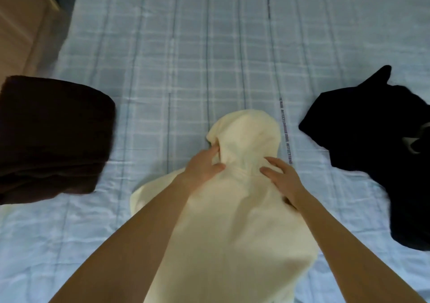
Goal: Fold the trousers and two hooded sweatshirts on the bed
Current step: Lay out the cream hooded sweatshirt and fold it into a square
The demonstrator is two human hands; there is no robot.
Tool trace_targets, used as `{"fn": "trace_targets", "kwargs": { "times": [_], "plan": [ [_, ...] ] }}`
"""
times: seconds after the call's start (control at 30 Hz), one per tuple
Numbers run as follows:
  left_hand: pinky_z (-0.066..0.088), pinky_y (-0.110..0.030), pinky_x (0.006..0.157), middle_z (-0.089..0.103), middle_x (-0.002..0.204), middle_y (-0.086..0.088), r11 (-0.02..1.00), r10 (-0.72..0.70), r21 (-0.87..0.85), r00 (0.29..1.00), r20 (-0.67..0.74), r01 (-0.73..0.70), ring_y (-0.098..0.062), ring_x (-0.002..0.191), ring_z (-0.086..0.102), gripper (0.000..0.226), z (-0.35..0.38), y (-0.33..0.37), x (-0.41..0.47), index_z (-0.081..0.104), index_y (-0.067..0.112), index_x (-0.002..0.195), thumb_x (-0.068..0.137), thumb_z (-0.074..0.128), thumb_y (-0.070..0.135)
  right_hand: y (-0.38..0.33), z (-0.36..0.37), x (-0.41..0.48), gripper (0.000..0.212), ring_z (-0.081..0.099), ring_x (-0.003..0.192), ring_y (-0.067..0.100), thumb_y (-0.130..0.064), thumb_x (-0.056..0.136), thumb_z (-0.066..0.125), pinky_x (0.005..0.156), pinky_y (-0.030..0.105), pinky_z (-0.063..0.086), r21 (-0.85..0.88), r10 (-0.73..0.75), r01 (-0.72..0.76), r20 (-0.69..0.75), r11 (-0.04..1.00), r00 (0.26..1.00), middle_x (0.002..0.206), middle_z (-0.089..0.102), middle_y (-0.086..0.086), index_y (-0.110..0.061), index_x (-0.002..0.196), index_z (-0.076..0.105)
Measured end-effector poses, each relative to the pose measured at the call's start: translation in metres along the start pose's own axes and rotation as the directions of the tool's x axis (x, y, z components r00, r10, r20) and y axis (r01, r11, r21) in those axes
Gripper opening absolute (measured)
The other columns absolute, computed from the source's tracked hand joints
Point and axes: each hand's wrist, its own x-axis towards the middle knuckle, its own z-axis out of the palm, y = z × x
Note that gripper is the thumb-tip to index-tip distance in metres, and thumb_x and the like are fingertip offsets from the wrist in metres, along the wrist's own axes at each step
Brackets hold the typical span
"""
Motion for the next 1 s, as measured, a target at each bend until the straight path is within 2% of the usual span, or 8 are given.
{"fn": "trace_targets", "kwargs": {
  "times": [0.17,0.37,0.53,0.63,0.73,0.8,0.87,1.0],
  "plan": [
    [0.036,-0.018,0.106,0.06,0.134,-0.004,0.961,0.081,-0.241,0.971,-0.226,-0.136,-0.013,0.125,0.055,0.053,-0.043,0.012,-0.024,0.058,0.013,0.133,0.083,0.075,0.006,-0.023,-0.023,-0.022,0.023,0.065,0.111,0.007,-0.013,0.082,0.079,0.103,0.035,0.05,0.072,-0.16,0.168,-0.107,0.983,0.981,0.117,0.071,-0.013,-0.031,0.096,0.078],
    [0.039,-0.005,0.092,0.063,0.115,0.014,0.897,0.183,-0.307,0.9,-0.396,-0.318,0.016,0.102,0.056,0.051,-0.132,0.076,-0.029,0.062,0.03,0.121,0.081,0.075,0.0,-0.136,-0.056,-0.011,0.023,0.064,0.115,0.004,-0.006,0.081,0.08,0.1,0.022,0.045,0.027,-0.451,0.458,-0.136,0.888,0.882,0.116,0.071,-0.01,-0.027,0.089,0.077],
    [0.041,-0.008,0.094,0.064,0.121,0.001,0.86,0.29,-0.195,0.766,-0.574,-0.471,0.014,0.101,0.057,0.048,-0.222,0.126,0.053,0.064,0.015,0.126,0.081,0.074,0.0,-0.254,-0.081,0.067,0.017,0.064,0.11,-0.001,-0.013,0.081,0.08,0.092,0.01,0.044,-0.084,-0.632,0.631,-0.228,0.771,0.741,0.119,0.069,-0.011,-0.019,0.096,0.075],
    [0.033,-0.019,0.104,0.056,0.136,-0.011,0.936,0.282,0.0,0.749,-0.6,-0.353,-0.014,0.123,0.053,0.056,-0.245,0.128,0.124,0.051,0.015,0.141,0.087,0.069,0.016,-0.296,-0.079,0.137,0.035,0.057,0.124,0.02,-0.026,0.086,0.073,0.103,0.017,0.039,-0.378,-0.716,0.623,-0.19,0.685,0.672,0.139,0.059,0.003,-0.016,0.119,0.068],
    [0.013,-0.041,0.117,0.02,0.159,-0.019,0.96,0.051,0.267,0.883,-0.468,0.086,-0.036,0.146,0.018,0.069,-0.206,0.109,0.151,0.018,0.027,0.156,0.098,0.053,0.04,-0.273,-0.044,0.173,0.062,0.036,0.141,0.039,-0.049,0.095,0.049,0.113,0.052,0.032,-0.741,-0.629,0.37,-0.09,0.561,0.772,0.163,0.028,0.003,-0.024,0.151,0.039],
    [0.004,-0.048,0.119,0.007,0.164,-0.011,0.902,0.135,0.428,0.905,-0.403,0.056,-0.031,0.151,0.006,0.065,-0.147,0.093,0.139,0.013,0.028,0.157,0.101,0.042,0.043,-0.222,-0.007,0.16,0.067,0.028,0.147,0.039,-0.055,0.094,0.027,0.115,0.056,0.026,-0.772,-0.611,0.366,-0.036,0.52,0.791,0.163,0.028,0.004,-0.026,0.154,0.034],
    [0.008,-0.05,0.12,0.019,0.163,-0.005,0.831,0.289,0.55,0.908,-0.304,-0.081,-0.028,0.151,0.015,0.056,-0.086,0.07,0.118,0.026,0.026,0.154,0.101,0.034,0.04,-0.156,0.028,0.133,0.066,0.029,0.149,0.034,-0.05,0.095,0.019,0.116,0.056,0.024,-0.766,-0.606,0.4,0.016,0.504,0.795,0.16,0.035,0.002,-0.025,0.152,0.039],
    [0.018,-0.051,0.116,0.04,0.155,-0.005,0.777,0.251,0.619,0.958,-0.139,-0.113,-0.028,0.143,0.036,0.056,-0.016,0.005,0.111,0.046,0.021,0.146,0.098,0.027,0.043,-0.041,0.057,0.118,0.056,0.024,0.151,0.028,-0.044,0.102,0.021,0.121,0.051,0.015,-0.815,-0.502,0.311,0.028,0.489,0.864,0.161,0.032,-0.001,-0.029,0.154,0.034]
  ]
}}
